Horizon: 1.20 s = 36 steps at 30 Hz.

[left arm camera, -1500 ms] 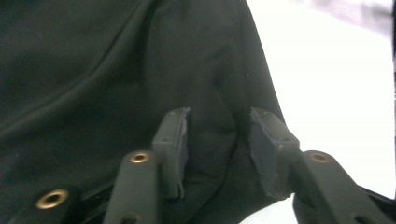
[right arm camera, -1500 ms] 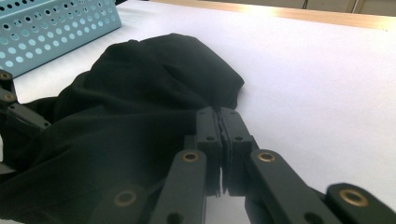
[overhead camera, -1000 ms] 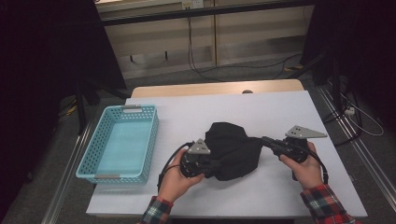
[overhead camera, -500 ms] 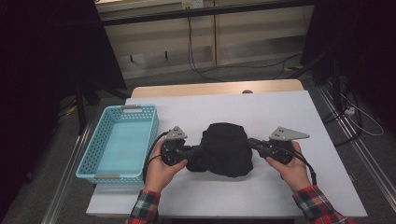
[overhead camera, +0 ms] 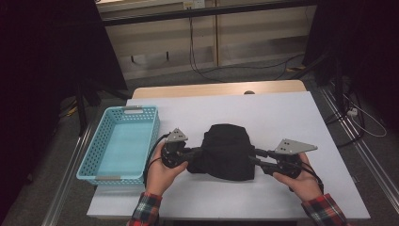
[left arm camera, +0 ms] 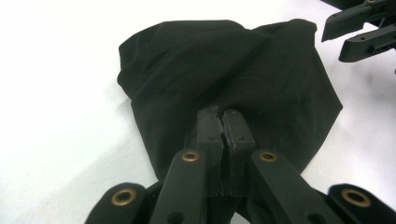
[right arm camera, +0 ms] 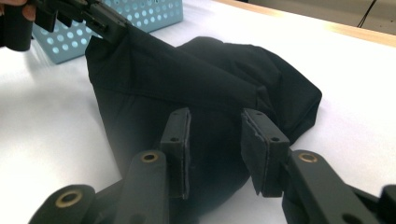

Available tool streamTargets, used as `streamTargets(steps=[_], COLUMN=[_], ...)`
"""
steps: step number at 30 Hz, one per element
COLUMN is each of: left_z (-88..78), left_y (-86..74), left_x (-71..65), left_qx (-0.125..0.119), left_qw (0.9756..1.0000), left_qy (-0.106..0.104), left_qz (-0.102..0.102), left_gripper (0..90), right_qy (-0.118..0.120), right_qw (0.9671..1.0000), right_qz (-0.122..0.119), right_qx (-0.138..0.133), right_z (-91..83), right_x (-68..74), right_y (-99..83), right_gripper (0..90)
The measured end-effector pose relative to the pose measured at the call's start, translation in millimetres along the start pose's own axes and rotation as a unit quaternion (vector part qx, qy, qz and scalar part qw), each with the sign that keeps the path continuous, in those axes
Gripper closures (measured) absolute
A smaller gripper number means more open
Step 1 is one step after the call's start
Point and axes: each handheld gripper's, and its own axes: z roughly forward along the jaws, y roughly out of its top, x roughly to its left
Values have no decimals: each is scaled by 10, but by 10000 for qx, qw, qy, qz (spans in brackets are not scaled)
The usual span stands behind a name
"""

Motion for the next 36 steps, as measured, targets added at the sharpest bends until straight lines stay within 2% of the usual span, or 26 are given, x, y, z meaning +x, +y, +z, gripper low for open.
streamTargets(steps=[2, 4, 8, 11, 12, 13, 14, 15, 16, 17, 18, 20, 23, 24, 25, 26, 27, 28, 31, 32, 33, 36], left_z=[-2, -11, -16, -24, -24, -37, -37, -47, -52, -52, -57, -56, -48, -44, -44, -45, -42, -36, -37, -40, -55, -71], left_y=[-1, -1, -1, 3, 3, 10, 10, 11, 10, 10, 4, -2, -10, -15, -15, -16, -18, -22, -24, -22, -9, 9], left_x=[6, 15, 34, 32, 32, 36, 36, 48, 55, 55, 75, 89, 98, 103, 103, 109, 109, 106, 108, 107, 107, 107], left_qx=[-30, -70, -86, -111, -111, -145, -145, -168, -159, -159, -179, -194, -190, -192, -192, -201, -219, -206, -202, -208, -228, -252], left_qw=[10000, 10000, 9999, 9999, 9999, 9998, 9998, 9997, 9996, 9996, 9996, 9995, 9994, 9994, 9994, 9993, 9993, 9993, 9993, 9993, 9993, 9993], left_qy=[-10, 25, 72, 84, 84, 122, 122, 173, 196, 196, 204, 221, 224, 243, 243, 249, 249, 248, 238, 239, 222, 232], left_qz=[-16, -33, -38, -54, -54, -66, -66, -80, -80, -80, -111, -146, -167, -175, -175, -167, -177, -198, -203, -192, -191, -180], left_gripper=[873, 873, 873, 873, 873, 873, 873, 873, 873, 873, 873, 873, 873, 873, 873, 873, 873, 873, 873, 873, 873, 873], right_qy=[37, 271, 598, 657, 657, 701, 701, 754, 737, 737, 642, 521, 416, 403, 403, 591, 591, 684, 639, 640, 698, 741], right_qw=[10000, 9996, 9978, 9957, 9957, 9938, 9938, 9918, 9910, 9910, 9887, 9862, 9853, 9846, 9846, 9843, 9843, 9833, 9834, 9846, 9884, 9908], right_qz=[5, 13, -177, -325, -325, -433, -433, -526, -579, -579, -697, -860, -985, -1052, -1052, -957, -957, -962, -958, -909, -699, -592], right_qx=[-44, -70, 239, 568, 568, 747, 747, 890, 957, 957, 1162, 1318, 1330, 1337, 1337, 1363, 1363, 1386, 1402, 1351, 1156, 961], right_z=[-7, -4, 128, 251, 251, 320, 320, 375, 398, 398, 444, 488, 506, 526, 526, 531, 531, 525, 504, 484, 419, 338], right_x=[1, 33, 155, 207, 207, 230, 230, 253, 263, 263, 279, 280, 283, 285, 285, 271, 271, 260, 239, 218, 173, 141], right_y=[3, 3, -54, -119, -119, -151, -151, -167, -169, -169, -178, -195, -174, -167, -167, -160, -160, -154, -138, -126, -78, -12], right_gripper=[650, 703, 688, 646, 646, 571, 571, 481, 439, 439, 419, 420, 464, 545, 545, 715, 715, 818, 843, 848, 852, 853])
